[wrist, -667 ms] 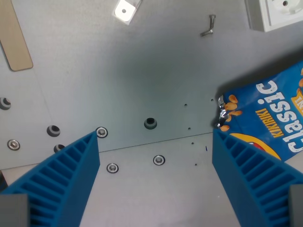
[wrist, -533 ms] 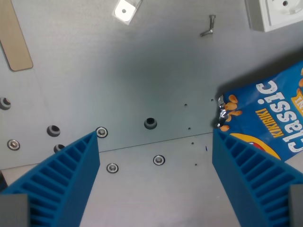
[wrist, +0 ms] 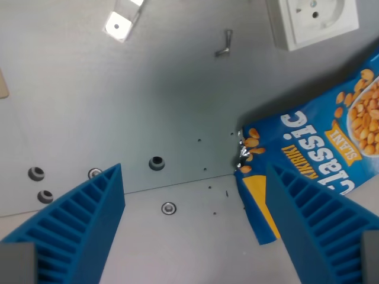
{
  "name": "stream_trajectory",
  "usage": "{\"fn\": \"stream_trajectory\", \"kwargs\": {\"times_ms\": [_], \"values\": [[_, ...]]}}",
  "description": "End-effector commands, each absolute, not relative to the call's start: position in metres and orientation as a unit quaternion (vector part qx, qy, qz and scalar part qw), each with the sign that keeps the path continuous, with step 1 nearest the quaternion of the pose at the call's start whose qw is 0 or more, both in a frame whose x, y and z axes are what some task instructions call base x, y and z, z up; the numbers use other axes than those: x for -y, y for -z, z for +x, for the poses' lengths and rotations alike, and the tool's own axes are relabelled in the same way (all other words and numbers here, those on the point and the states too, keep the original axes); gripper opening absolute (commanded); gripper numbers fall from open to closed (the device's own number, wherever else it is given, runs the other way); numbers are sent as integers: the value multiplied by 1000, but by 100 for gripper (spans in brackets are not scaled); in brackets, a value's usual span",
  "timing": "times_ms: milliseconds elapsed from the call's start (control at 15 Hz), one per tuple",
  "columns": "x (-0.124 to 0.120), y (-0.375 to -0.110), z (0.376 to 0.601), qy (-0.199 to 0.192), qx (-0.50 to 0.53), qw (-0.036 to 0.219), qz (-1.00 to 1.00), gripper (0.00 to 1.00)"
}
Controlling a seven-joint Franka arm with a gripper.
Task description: Move in base negative y
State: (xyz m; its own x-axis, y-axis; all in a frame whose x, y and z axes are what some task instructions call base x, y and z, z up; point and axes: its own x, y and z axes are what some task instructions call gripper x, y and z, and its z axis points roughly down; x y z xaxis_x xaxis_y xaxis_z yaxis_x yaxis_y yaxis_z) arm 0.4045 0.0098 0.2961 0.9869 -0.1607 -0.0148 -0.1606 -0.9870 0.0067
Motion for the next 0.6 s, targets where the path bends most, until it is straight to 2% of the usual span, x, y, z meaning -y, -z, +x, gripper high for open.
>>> {"fn": "stream_trajectory", "kwargs": {"times_ms": [67,600], "values": [[5,-297,410,5,75,2,997,100],[47,-297,417,5,75,2,997,100]]}}
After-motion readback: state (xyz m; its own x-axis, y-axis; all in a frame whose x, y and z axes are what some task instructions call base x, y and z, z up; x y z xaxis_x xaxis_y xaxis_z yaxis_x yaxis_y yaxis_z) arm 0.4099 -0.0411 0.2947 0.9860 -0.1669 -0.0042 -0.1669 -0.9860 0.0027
